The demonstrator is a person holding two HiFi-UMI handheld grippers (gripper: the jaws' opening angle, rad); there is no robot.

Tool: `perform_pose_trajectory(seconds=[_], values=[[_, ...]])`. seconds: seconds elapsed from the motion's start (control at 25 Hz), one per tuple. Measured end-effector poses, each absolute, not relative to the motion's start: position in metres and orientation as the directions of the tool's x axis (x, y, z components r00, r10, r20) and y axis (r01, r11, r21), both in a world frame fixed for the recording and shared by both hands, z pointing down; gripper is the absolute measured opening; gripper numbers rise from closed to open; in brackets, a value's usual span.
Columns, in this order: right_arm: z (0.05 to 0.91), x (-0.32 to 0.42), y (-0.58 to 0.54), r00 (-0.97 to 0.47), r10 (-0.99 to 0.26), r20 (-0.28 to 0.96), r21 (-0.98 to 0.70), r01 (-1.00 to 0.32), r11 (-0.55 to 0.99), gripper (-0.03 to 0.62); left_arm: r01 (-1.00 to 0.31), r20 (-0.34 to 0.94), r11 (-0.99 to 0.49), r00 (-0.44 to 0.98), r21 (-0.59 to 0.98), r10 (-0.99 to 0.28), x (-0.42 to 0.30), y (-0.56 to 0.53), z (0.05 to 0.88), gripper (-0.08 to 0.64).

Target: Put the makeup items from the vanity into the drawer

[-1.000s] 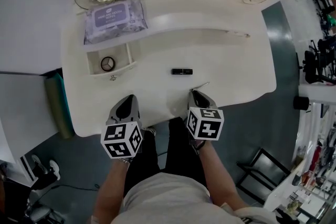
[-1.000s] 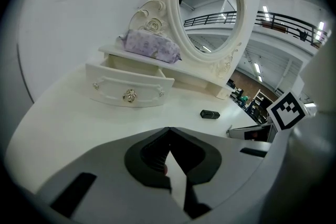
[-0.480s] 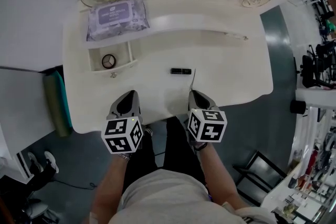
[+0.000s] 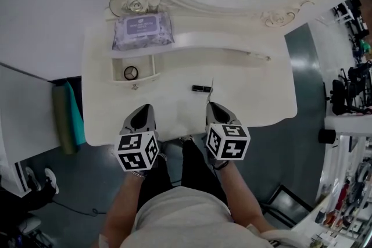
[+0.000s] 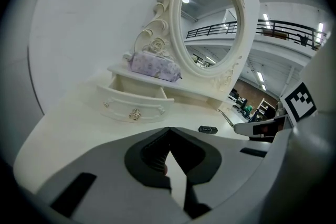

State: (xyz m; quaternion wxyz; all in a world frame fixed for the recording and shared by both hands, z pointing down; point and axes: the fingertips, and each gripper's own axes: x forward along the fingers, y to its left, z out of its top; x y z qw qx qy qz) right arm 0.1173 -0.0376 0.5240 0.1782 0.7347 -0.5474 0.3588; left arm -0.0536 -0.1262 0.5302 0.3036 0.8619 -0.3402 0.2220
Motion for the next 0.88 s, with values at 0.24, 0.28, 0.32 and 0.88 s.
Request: perform_pose_trajectory(seconds=[0.24,0.28,0.32,0.88], values=[[0.503,0.091,-0.071,0.061,-0.722,0.69,-0.146,-0.964,-0.221,0.018,-0.777,0.556,-0.518,0.624,0.359,-0.549,-0.083,-0.143,0.509,0.005],[0.499,0.086,-0.078,0.045,-0.73,0.682,-0.146,-0.969,-0.197,0.018,-0.787,0.551,-0.504,0.612,0.356,-0.567,-0.089,-0.146,0.505,0.005],[0.495,0.081,-0.085,0.029,-0.737,0.675,-0.147,-0.974,-0.173,0.018,-0.797,0.546,-0.49,0.601,0.353,-0.584,-0.095,-0.149,0.502,0.005],[0.476,0.003,-0.156,-0.231,-0.731,0.642,-0.194,-0.971,0.137,0.018,-0.902,0.516,-0.287,0.421,0.321,-0.746,-0.168,-0.162,0.476,0.005]])
